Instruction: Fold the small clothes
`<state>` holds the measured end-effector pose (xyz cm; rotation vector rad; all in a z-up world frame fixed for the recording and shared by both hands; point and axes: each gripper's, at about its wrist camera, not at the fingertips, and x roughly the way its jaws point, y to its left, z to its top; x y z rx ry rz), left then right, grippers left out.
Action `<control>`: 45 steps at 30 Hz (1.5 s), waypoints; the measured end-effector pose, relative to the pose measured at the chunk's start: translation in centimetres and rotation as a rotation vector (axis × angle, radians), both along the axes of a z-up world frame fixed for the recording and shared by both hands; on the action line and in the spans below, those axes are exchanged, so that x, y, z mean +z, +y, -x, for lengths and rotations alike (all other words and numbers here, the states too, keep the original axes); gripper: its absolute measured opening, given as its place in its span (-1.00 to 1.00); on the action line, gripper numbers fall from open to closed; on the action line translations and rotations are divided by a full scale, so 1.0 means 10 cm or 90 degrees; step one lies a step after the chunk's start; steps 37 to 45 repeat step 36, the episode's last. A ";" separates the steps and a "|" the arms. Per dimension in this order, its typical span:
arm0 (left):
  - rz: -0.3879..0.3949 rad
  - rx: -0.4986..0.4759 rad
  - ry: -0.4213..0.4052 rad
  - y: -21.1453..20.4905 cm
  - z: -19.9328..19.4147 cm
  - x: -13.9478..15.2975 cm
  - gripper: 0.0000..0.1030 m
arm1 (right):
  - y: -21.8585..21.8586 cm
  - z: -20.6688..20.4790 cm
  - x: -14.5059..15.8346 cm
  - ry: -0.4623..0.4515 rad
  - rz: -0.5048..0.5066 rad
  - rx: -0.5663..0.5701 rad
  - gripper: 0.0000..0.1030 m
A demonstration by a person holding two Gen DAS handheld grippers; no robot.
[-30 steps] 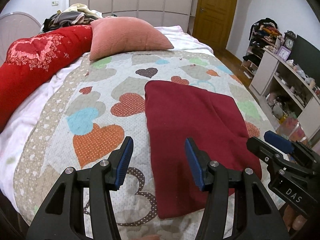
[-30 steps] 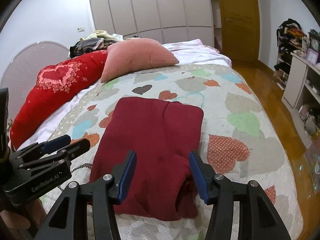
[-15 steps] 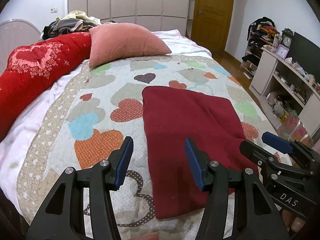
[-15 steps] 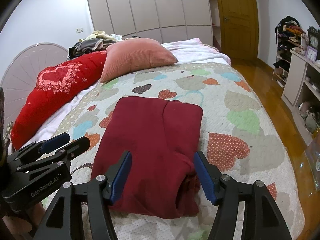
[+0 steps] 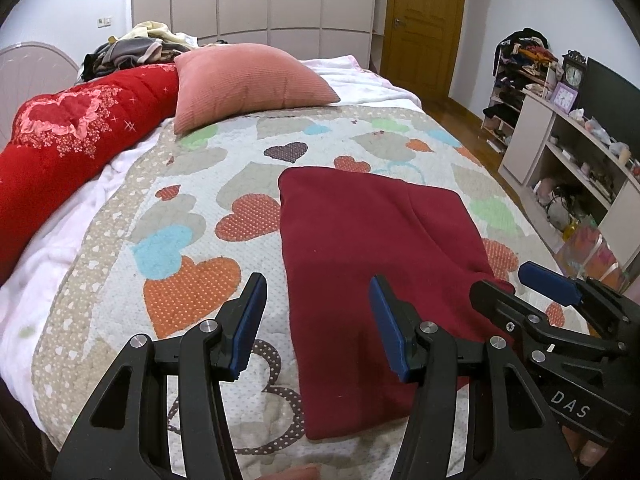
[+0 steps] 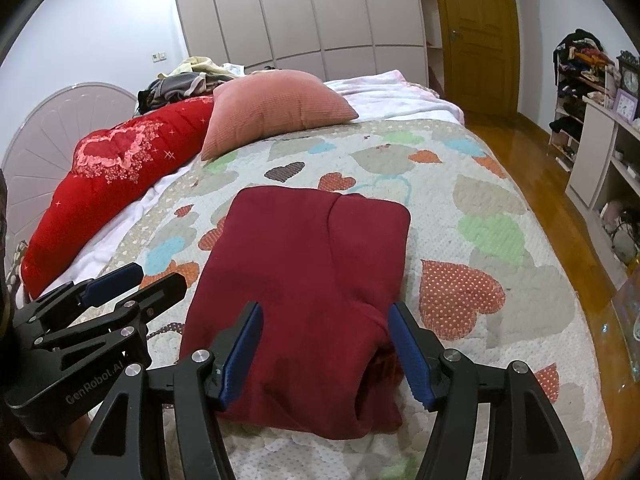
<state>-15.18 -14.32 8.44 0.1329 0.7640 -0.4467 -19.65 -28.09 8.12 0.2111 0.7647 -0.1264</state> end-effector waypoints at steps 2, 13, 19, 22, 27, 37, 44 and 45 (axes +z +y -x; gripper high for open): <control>-0.001 0.000 0.000 0.00 0.00 0.00 0.04 | -0.01 -0.01 -0.01 0.002 0.001 0.001 0.22; -0.001 -0.001 0.003 -0.01 0.00 -0.01 0.04 | 0.02 -0.04 -0.06 0.014 -0.004 0.007 0.22; -0.001 0.000 0.003 -0.01 0.00 -0.02 0.03 | 0.04 -0.06 -0.07 0.014 -0.003 0.007 0.22; -0.002 -0.001 0.005 -0.02 0.00 -0.03 0.03 | 0.04 -0.06 -0.07 0.016 -0.005 0.008 0.22; 0.002 -0.005 0.011 -0.03 -0.02 -0.08 0.04 | 0.04 -0.07 -0.09 0.019 -0.003 0.009 0.22; 0.025 -0.010 0.010 0.10 -0.12 -0.11 0.03 | 0.01 -0.06 -0.08 0.011 -0.013 0.011 0.23; 0.025 -0.010 0.010 0.10 -0.12 -0.11 0.03 | 0.01 -0.06 -0.08 0.011 -0.013 0.011 0.23; 0.025 -0.010 0.010 0.10 -0.12 -0.11 0.03 | 0.01 -0.06 -0.08 0.011 -0.013 0.011 0.23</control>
